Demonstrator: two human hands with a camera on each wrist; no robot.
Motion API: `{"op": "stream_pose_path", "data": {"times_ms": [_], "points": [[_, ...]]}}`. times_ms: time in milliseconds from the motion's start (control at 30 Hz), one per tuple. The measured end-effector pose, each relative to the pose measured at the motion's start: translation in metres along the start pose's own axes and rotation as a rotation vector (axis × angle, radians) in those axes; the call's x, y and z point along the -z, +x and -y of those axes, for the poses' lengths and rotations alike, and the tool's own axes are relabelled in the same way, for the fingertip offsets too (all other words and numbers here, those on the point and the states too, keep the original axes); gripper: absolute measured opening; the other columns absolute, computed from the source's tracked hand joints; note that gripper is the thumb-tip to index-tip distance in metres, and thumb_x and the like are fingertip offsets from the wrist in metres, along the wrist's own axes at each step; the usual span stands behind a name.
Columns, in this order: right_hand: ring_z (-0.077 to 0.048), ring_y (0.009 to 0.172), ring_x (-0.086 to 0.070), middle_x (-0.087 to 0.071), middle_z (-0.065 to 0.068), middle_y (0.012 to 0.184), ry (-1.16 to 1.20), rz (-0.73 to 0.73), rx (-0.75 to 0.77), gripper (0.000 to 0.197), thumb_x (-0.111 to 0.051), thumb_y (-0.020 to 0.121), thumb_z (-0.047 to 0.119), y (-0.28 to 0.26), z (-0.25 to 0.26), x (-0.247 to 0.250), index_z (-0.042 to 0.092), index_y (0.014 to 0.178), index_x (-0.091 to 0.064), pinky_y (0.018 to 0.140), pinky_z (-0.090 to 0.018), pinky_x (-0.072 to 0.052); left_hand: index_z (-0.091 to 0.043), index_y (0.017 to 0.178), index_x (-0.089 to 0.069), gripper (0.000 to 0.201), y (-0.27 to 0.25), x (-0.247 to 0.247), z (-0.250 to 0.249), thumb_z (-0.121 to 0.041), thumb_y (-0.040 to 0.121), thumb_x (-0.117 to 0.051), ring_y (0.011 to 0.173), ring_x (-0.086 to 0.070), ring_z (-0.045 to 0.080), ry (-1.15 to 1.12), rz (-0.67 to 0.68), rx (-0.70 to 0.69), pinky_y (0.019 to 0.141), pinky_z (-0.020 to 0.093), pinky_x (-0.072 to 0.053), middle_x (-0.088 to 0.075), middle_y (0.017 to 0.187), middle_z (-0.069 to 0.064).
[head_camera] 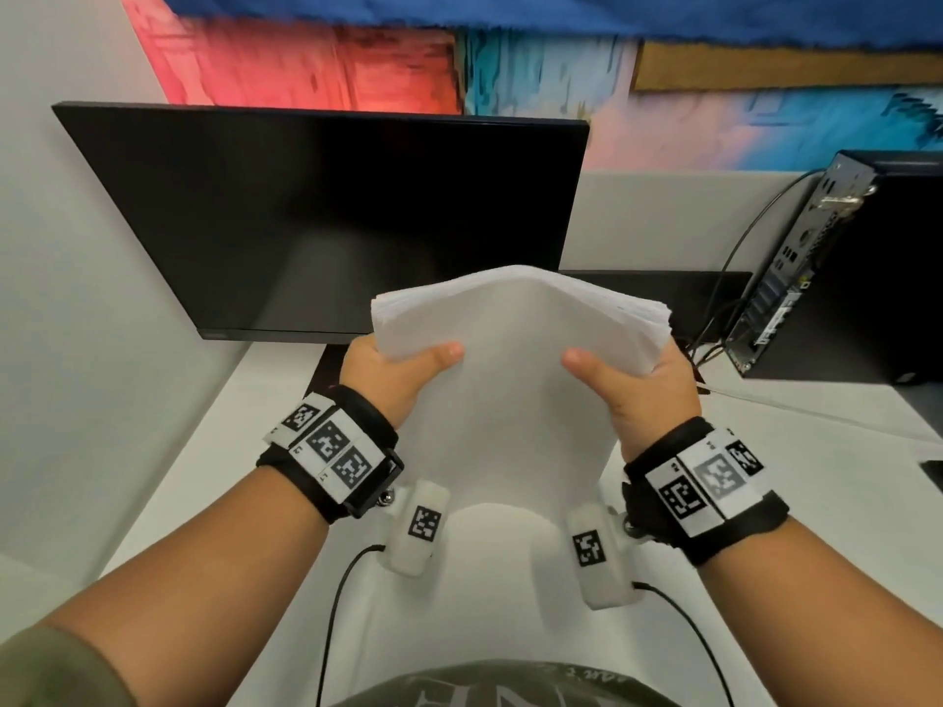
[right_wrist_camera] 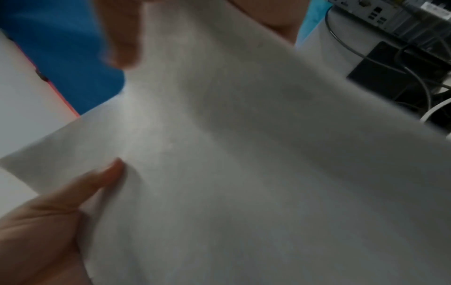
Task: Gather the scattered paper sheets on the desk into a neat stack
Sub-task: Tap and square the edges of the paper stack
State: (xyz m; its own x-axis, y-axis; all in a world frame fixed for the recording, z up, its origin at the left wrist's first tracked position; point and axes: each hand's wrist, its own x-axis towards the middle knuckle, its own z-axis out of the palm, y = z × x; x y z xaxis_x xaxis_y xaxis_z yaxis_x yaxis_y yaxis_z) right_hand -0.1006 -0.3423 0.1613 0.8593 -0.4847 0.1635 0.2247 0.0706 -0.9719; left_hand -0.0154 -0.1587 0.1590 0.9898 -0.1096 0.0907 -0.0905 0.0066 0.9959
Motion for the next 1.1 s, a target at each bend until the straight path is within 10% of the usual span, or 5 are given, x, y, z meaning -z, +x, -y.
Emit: {"op": "stream_pose_path", "data": {"times_ms": [267, 700, 867, 1000, 1100], "points": [[-0.022, 0.088, -0.07, -0.071, -0.006, 0.094, -0.014, -0.108, 0.12, 0.038, -0.08, 0.064, 0.006, -0.011, 0.025, -0.009, 0.012, 0.098, -0.065, 0.075, -0.032, -0.058, -0.029, 0.076, -0.071, 0.029, -0.02, 0.0, -0.008, -0.002, 0.07, -0.078, 0.073, -0.07, 0.0, -0.114, -0.016, -0.214, 0.067, 0.018, -0.058, -0.074, 0.072, -0.017], [-0.01, 0.074, -0.072, -0.075, 0.006, 0.076, 0.006, -0.079, -0.138, 0.031, -0.078, 0.065, 0.001, -0.008, -0.01, 0.003, 0.025, 0.081, -0.068, 0.073, -0.03, -0.058, -0.029, 0.074, -0.066, 0.026, -0.023, 0.003, 0.021, -0.006, 0.071, -0.078, 0.062, -0.067, -0.007, -0.013, -0.017, -0.043, 0.056, 0.01, -0.054, -0.071, 0.062, -0.023], [-0.019, 0.115, -0.05, -0.048, -0.005, 0.125, -0.519, -0.263, 0.253, 0.085, -0.079, 0.043, 0.05, 0.009, 0.021, 0.012, 0.023, 0.117, -0.047, 0.1, -0.038, -0.045, -0.032, 0.07, -0.065, 0.027, -0.021, 0.006, 0.001, -0.008, 0.071, -0.079, 0.061, -0.065, -0.012, 0.128, 0.014, -0.136, 0.055, 0.006, -0.052, -0.068, 0.058, -0.025], [-0.018, 0.119, -0.05, -0.043, 0.012, 0.124, -0.969, 0.025, 0.656, 0.091, -0.071, 0.053, 0.056, 0.002, 0.066, -0.005, 0.02, 0.132, -0.042, 0.096, -0.049, -0.043, -0.017, 0.071, -0.072, 0.01, -0.023, -0.005, -0.026, -0.013, 0.068, -0.081, 0.073, -0.069, 0.012, 0.319, 0.13, -0.223, 0.071, 0.028, -0.056, -0.073, 0.074, 0.002], [-0.015, 0.085, -0.067, -0.066, 0.015, 0.092, -1.014, 0.356, 0.598, 0.039, -0.062, 0.071, 0.043, -0.003, 0.065, -0.019, 0.029, 0.108, -0.066, 0.075, -0.037, -0.054, -0.004, 0.078, -0.075, 0.018, -0.027, -0.02, -0.035, -0.019, 0.07, -0.08, 0.071, -0.064, 0.022, 0.515, 0.275, -0.267, 0.07, 0.027, -0.053, -0.067, 0.066, 0.004]]}}
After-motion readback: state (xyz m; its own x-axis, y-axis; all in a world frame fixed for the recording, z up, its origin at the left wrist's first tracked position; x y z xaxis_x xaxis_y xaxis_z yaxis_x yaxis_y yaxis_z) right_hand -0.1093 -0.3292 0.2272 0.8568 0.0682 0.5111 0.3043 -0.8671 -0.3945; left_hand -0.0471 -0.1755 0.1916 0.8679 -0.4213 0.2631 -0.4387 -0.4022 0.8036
